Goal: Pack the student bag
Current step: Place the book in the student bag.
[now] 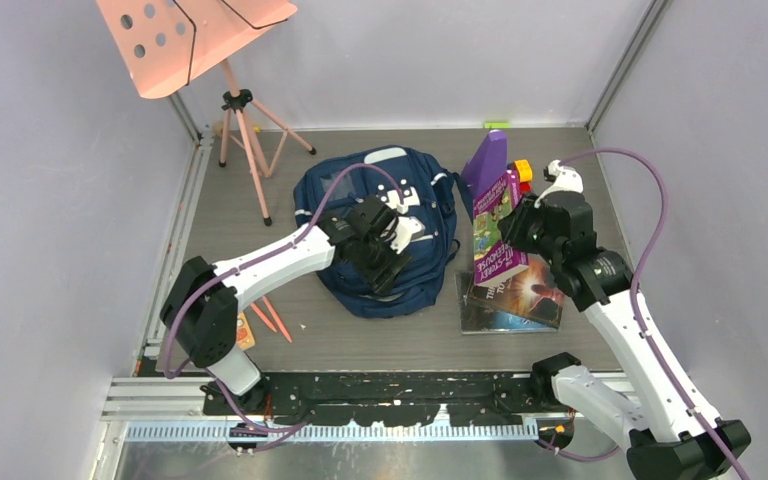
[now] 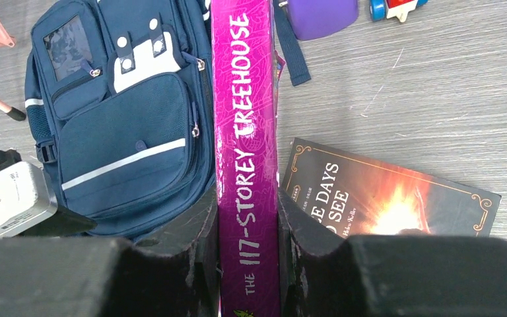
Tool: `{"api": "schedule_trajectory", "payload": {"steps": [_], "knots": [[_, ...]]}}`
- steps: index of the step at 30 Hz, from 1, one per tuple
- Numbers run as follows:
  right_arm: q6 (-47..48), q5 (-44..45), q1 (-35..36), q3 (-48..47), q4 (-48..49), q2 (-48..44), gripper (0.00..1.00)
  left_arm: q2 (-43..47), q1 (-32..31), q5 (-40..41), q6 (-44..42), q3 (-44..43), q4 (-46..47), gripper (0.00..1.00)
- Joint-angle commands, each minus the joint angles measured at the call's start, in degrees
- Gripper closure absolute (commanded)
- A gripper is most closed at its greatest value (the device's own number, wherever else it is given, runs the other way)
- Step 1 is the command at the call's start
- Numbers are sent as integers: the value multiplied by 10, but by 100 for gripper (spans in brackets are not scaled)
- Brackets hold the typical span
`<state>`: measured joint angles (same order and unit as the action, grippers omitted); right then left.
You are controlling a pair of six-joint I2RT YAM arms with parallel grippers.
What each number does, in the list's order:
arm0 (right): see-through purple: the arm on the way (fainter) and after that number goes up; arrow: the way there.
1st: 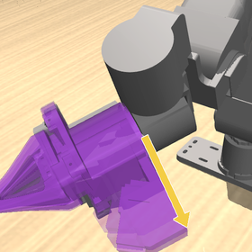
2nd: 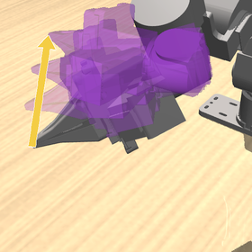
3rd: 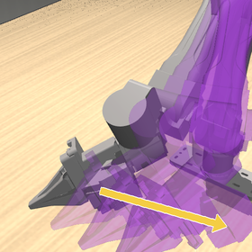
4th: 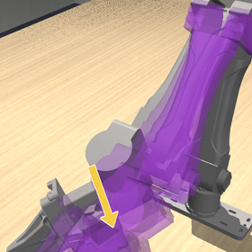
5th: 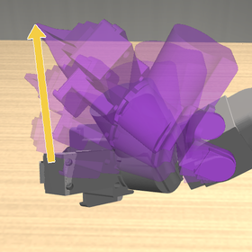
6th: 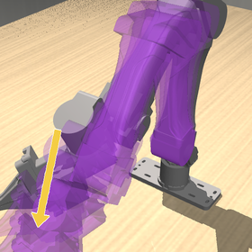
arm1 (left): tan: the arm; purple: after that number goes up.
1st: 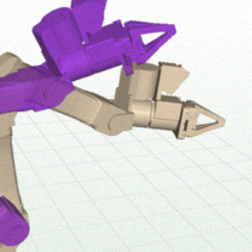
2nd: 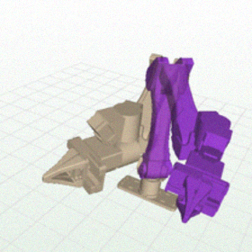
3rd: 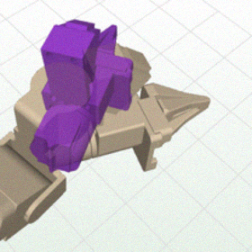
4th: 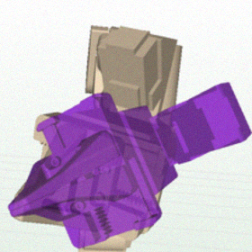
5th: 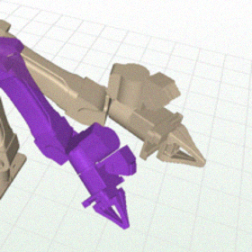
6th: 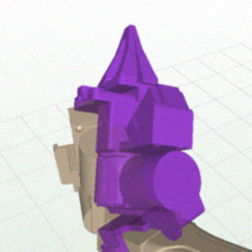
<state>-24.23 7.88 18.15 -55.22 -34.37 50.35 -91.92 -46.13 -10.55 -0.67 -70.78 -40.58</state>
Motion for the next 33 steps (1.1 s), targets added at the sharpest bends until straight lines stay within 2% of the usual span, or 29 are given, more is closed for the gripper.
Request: {"api": "schedule_trajectory", "payload": {"steps": [1,16,22,27,29,33], "knots": [[-11,8,0,2,51,-24,100,-2,0,-21,0,3,9,47],[-26,14,1,26,54,-53,100,-13,-1,-14,3,13,13,48],[-27,14,0,33,54,-65,100,-29,-21,67,15,10,11,59],[-32,10,0,41,54,-71,100,-48,-51,124,37,1,17,63],[-33,7,0,46,54,-74,100,-53,-59,134,52,0,28,63],[-38,-3,1,56,54,-81,100,-57,-78,159,79,2,51,50]]}}
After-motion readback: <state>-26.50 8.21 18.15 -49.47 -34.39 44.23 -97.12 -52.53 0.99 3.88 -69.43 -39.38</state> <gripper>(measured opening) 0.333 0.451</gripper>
